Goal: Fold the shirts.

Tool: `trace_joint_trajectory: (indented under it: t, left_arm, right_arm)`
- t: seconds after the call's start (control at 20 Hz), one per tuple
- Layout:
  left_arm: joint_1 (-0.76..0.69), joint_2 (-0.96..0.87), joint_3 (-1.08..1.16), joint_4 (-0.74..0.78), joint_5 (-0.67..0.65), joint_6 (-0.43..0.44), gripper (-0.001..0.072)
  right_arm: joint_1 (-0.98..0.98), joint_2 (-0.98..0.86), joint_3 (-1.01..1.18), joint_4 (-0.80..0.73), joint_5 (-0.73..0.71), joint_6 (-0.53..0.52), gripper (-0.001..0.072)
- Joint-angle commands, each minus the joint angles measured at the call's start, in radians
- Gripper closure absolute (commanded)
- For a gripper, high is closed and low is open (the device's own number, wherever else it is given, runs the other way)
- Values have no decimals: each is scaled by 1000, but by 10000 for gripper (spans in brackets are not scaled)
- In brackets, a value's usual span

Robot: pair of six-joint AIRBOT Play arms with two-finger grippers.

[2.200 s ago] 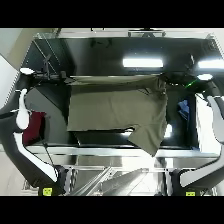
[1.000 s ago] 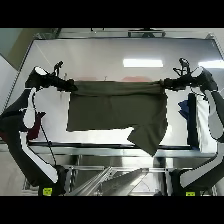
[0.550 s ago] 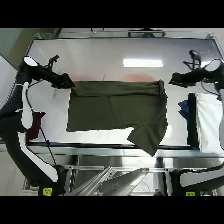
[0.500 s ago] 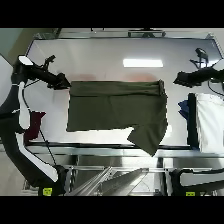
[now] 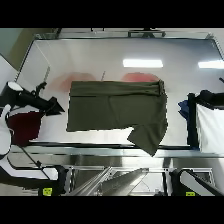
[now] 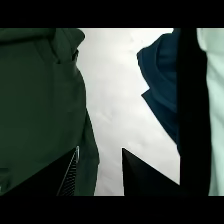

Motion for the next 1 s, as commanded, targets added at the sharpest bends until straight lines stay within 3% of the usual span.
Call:
trace_joint_trajectory:
  t: [0.0, 0.3, 0.4, 0.6, 0.65, 0.7, 0.95]
  left_arm:
    - [52, 96, -261, 88, 138, 14, 424]
    - [0, 98, -370, -2, 329, 106, 423]
    - [-44, 99, -369, -64, 385, 135, 423]
    - [-130, 99, -369, -114, 459, 154, 427]
    - [-141, 99, -369, -121, 458, 154, 505]
    - [-146, 99, -369, -130, 451, 161, 692]
    - [-143, 99, -306, -128, 385, 160, 681]
  right_arm:
    - [-38, 101, -161, 73, -21, -24, 387]
    - [-38, 113, -323, 124, -12, 12, 380]
    - [-38, 113, -381, 134, -15, 13, 302]
    - [-37, 112, -488, 135, -50, 1, 301]
    - [-37, 111, -514, 135, -66, -2, 300]
    - [-32, 107, -542, 139, -84, -7, 300]
    - [56, 26, -654, 212, -174, -60, 300]
